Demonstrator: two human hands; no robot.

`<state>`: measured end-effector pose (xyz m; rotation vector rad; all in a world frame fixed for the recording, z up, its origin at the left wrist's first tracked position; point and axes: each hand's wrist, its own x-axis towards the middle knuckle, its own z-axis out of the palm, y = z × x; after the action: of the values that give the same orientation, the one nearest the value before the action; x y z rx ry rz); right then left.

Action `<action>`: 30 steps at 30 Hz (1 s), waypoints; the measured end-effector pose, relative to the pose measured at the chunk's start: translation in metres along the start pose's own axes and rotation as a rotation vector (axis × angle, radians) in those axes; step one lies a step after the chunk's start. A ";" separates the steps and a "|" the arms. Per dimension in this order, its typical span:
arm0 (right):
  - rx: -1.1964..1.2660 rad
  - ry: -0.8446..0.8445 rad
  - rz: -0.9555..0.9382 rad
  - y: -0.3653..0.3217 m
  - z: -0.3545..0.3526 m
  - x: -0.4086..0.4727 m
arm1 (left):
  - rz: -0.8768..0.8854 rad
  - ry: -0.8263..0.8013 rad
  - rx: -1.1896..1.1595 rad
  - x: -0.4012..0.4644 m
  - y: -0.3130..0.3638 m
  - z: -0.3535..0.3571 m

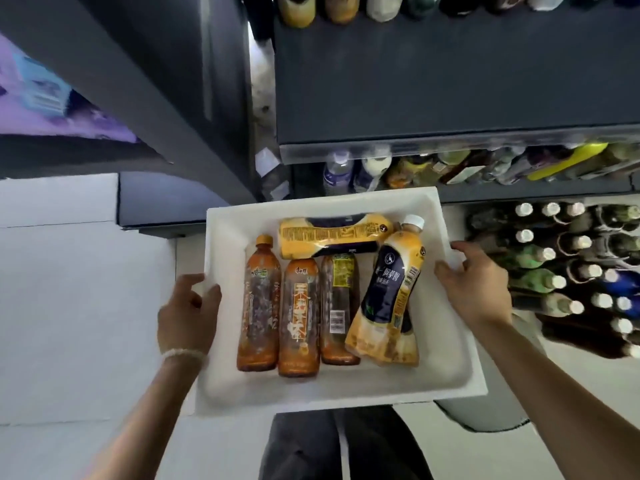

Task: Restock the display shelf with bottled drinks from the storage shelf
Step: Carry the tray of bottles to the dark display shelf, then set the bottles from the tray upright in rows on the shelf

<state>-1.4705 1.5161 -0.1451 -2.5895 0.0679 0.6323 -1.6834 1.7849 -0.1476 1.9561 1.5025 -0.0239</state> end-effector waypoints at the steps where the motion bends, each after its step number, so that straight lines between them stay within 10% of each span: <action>1: 0.002 -0.017 0.001 0.004 0.012 0.006 | 0.000 -0.003 -0.001 0.009 -0.005 0.007; 17: -0.156 -0.058 0.059 0.124 0.265 0.132 | 0.109 0.007 0.206 0.159 -0.166 0.234; 30: -0.570 -0.238 -0.389 0.044 0.191 0.055 | 0.132 -0.273 0.671 0.088 -0.102 0.171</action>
<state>-1.5094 1.5672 -0.3379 -2.9001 -0.7782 0.9005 -1.6793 1.7861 -0.3653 2.4331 1.2735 -0.7955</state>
